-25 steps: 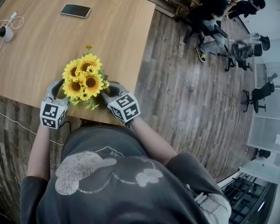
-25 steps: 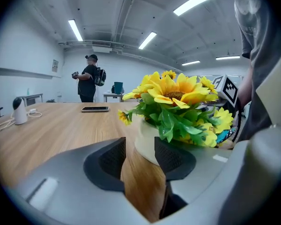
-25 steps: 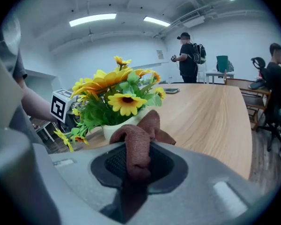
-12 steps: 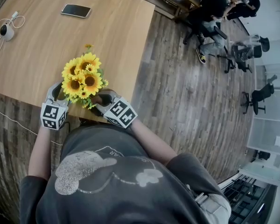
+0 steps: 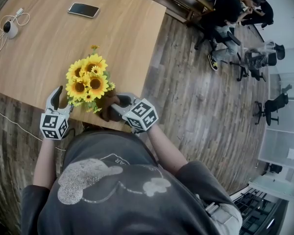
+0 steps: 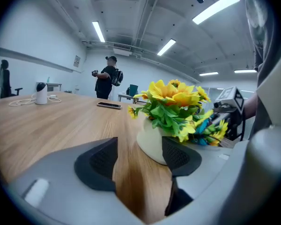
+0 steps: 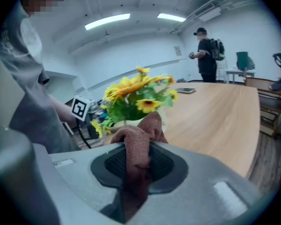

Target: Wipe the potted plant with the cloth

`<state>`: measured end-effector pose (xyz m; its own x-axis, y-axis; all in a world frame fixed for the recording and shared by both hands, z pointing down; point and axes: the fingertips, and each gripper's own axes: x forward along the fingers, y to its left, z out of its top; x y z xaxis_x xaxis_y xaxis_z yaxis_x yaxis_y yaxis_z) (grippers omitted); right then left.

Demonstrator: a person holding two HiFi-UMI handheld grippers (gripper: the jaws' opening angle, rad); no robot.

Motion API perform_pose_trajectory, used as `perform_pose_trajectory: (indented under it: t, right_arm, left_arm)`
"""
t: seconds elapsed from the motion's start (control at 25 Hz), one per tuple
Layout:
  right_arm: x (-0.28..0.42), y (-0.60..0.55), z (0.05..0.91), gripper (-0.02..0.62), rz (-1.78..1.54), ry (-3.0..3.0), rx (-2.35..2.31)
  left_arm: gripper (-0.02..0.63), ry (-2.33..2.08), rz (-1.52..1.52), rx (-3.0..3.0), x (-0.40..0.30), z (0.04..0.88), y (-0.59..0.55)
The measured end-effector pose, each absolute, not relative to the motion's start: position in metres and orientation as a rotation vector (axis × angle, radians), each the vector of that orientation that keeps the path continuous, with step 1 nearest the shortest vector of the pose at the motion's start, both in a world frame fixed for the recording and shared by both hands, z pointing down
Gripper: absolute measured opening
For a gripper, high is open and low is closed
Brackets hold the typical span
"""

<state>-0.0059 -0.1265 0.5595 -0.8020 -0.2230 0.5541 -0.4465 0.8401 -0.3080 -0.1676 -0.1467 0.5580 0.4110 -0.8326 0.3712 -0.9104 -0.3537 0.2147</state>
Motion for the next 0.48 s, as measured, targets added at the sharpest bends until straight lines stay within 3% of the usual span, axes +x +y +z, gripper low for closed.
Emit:
perform_pose_trajectory:
  t: [0.2, 0.48]
  right_arm:
    - [0.05, -0.181, 0.552, 0.071, 0.697, -2.499, 0.862]
    - [0.046, -0.194, 0.554, 0.071, 0.665, -2.5, 0.871]
  left_arm:
    - [0.555, -1.359, 0.331, 2.353, -0.132, 0.57, -0.116]
    - [0.63, -1.485, 0.431, 2.341, -0.094, 0.58, -0.13]
